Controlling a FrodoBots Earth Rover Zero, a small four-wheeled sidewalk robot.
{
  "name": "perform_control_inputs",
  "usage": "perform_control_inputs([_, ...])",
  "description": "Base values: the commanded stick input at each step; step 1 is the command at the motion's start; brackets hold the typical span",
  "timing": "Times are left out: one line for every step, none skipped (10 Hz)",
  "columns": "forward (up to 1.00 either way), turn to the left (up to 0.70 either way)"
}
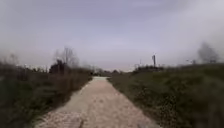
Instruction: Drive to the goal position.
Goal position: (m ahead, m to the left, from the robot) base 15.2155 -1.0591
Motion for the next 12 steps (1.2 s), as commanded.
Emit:
perform_control_inputs([0.7, 0.0])
perform_control_inputs([0.7, 0.0])
perform_control_inputs([0.7, 0.0])
perform_control_inputs([0.7, 0.0])
perform_control_inputs([0.7, 0.0])
perform_control_inputs([0.7, 0.0])
perform_control_inputs([0.7, 0.0])
perform_control_inputs([0.7, 0.0])
perform_control_inputs([0.7, 0.0])
perform_control_inputs([0.7, 0.0])
perform_control_inputs([0.7, 0.0])
perform_control_inputs([0.7, 0.0])
